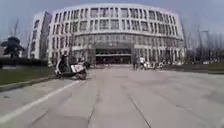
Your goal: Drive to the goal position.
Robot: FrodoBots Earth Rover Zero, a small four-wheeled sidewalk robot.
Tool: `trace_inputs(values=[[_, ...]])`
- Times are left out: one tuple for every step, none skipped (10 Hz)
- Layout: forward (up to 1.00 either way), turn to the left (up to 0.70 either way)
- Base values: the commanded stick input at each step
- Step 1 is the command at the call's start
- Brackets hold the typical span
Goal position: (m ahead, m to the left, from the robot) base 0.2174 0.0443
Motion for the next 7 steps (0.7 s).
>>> trace_inputs(values=[[0.85,0.00],[0.85,0.15],[0.85,0.30],[0.85,0.34],[0.85,0.32],[0.85,0.28],[0.85,0.24]])
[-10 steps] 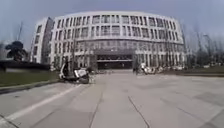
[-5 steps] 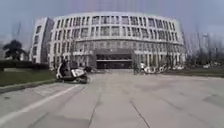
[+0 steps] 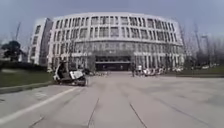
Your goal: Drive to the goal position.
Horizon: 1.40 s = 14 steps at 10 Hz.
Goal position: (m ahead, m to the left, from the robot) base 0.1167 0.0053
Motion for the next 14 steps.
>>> trace_inputs(values=[[0.85,0.20],[0.85,0.17],[0.85,0.13],[0.85,0.09],[0.85,0.05],[0.85,0.01],[0.85,0.00],[0.85,0.00],[0.85,0.00],[0.85,0.00],[0.85,0.00],[0.85,0.00],[0.85,0.00],[0.85,0.00]])
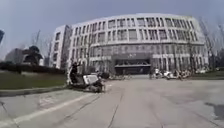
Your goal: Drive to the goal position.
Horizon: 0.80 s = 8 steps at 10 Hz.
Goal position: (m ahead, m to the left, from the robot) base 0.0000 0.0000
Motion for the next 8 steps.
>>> trace_inputs(values=[[0.85,0.00],[0.85,0.00],[0.85,0.00],[0.85,0.00],[0.85,0.00],[0.85,0.00],[0.85,0.00],[0.85,0.00]])
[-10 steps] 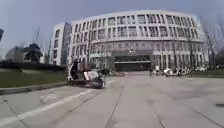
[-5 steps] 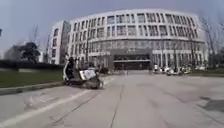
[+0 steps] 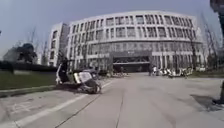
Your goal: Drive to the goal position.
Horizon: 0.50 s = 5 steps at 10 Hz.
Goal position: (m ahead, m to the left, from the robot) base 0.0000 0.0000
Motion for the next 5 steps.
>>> trace_inputs(values=[[0.85,0.00],[0.85,0.00],[0.85,0.00],[0.85,0.00],[0.85,0.00]])
